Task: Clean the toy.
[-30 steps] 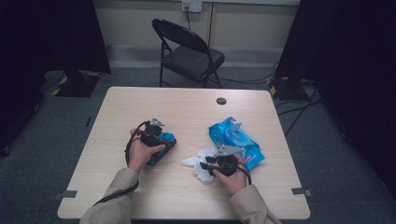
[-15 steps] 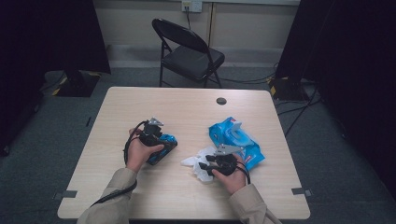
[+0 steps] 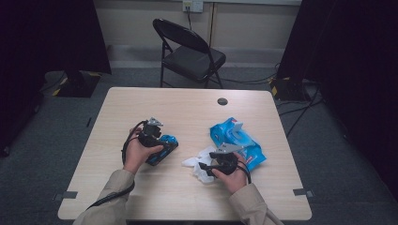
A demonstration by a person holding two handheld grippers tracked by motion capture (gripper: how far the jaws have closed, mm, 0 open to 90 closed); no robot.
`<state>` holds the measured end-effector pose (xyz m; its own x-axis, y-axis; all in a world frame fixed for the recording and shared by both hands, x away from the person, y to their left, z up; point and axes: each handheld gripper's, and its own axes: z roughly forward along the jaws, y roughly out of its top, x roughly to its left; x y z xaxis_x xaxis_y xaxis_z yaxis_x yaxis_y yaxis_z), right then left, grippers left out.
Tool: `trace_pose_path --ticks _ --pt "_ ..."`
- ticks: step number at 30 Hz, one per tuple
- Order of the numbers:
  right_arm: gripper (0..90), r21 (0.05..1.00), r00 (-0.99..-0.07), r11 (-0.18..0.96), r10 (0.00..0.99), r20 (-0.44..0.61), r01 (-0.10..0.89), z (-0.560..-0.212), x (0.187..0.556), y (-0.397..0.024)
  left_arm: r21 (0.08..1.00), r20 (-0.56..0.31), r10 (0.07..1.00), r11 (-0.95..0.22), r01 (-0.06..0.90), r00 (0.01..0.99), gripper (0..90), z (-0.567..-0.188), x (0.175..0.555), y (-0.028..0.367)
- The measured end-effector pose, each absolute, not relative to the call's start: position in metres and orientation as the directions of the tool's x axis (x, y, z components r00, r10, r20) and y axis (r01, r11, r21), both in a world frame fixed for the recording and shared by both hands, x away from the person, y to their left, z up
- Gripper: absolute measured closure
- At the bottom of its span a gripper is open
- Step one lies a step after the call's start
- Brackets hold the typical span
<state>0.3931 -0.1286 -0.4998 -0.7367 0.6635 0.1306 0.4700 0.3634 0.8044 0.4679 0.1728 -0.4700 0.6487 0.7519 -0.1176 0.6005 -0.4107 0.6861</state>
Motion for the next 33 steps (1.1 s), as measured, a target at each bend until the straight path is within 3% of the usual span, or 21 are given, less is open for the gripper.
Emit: trace_pose_path --ticks 11,33 --pt "23.9 0.807 -0.735 0.382 0.672 0.093 0.451 -0.489 0.391 -0.130 0.693 -0.146 0.725 -0.411 0.592 0.674 15.9 -0.460 0.457 0.173" --pt "17.0 0.807 -0.758 0.388 0.643 0.110 0.446 -0.479 0.381 -0.143 0.689 -0.165 0.666 -0.450 0.568 0.728 16.0 -0.448 0.427 0.179"
